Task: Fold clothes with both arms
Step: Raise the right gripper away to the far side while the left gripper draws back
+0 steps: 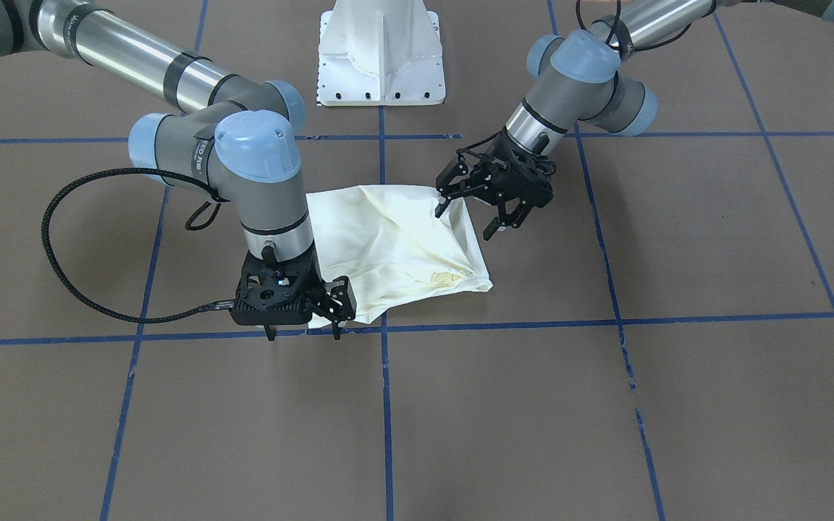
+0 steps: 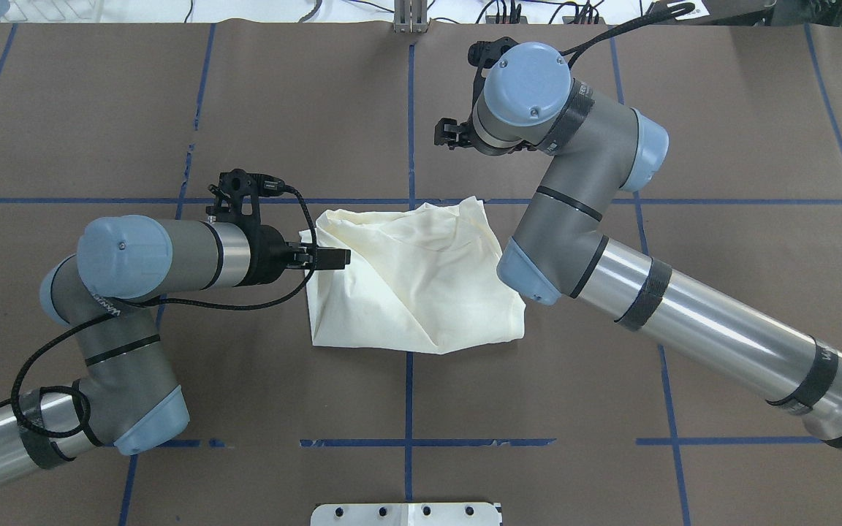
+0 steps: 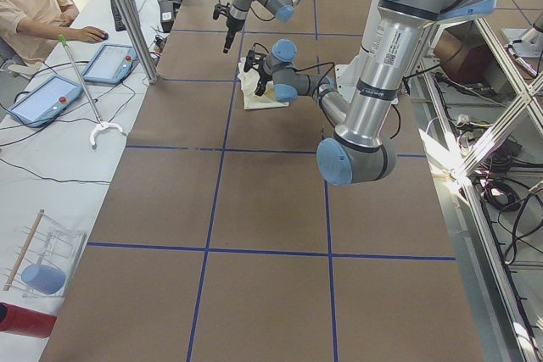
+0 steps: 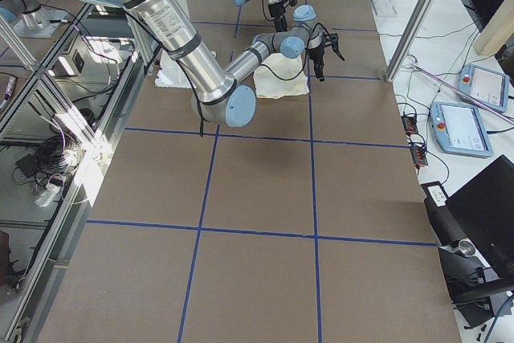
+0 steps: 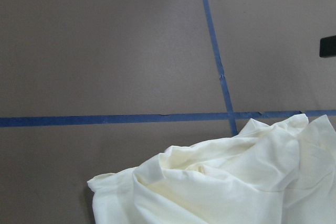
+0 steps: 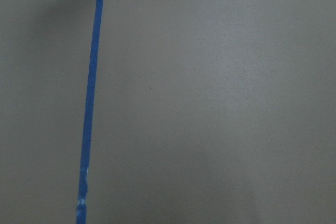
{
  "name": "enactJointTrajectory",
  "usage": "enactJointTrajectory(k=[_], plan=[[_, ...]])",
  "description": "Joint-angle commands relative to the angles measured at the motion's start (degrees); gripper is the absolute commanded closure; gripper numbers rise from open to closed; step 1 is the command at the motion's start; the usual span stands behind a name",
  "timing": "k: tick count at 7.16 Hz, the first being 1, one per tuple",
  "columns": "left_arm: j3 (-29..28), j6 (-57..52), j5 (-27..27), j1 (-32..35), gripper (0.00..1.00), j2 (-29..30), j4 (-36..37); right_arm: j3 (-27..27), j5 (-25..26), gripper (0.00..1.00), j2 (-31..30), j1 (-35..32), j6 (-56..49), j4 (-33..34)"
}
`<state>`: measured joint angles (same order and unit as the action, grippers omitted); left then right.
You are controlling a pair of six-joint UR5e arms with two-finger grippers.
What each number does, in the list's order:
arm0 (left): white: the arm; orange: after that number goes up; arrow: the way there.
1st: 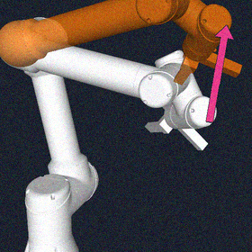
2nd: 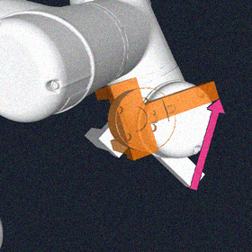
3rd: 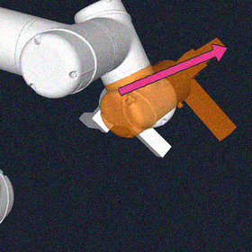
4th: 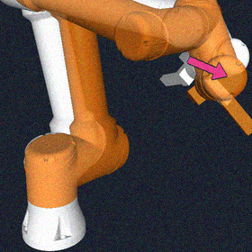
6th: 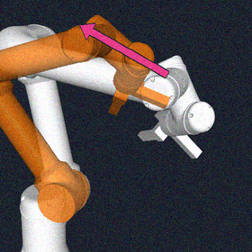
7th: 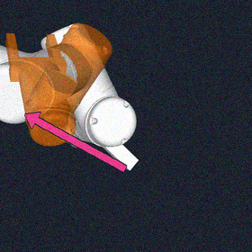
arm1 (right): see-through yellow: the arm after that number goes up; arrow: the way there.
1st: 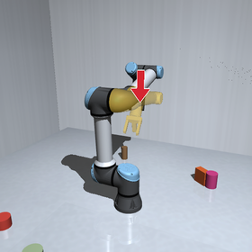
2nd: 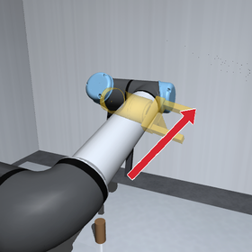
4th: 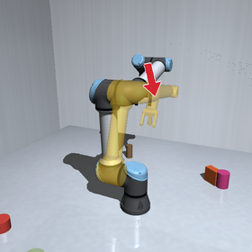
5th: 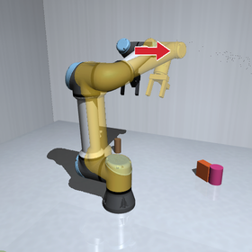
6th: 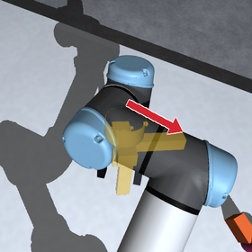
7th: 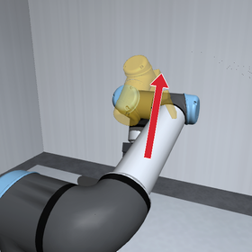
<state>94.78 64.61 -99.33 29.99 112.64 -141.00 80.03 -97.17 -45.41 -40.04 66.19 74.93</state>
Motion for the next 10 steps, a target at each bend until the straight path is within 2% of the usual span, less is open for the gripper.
enactJointTrajectory(k=[1,2,7,10], plan=[[-5.54,-2.21,-3.30,-1.33,0.00,-1.36,-12.39,0.13,-0.03,0.00,-0.29,-0.21,-0.01,-0.31],[-8.45,-1.86,-3.32,-2.91,0.00,-2.33,-19.77,0.13,-0.03,0.00,-0.29,-0.21,-0.01,-0.31],[-8.65,-1.42,-3.50,-8.36,0.00,-1.72,-24.83,2.24,0.05,0.00,-2.48,-0.21,-0.01,-0.31],[-8.65,-1.42,-3.59,-9.33,0.00,-3.47,-35.27,3.29,0.32,0.00,-3.53,-0.12,0.08,-0.31]])
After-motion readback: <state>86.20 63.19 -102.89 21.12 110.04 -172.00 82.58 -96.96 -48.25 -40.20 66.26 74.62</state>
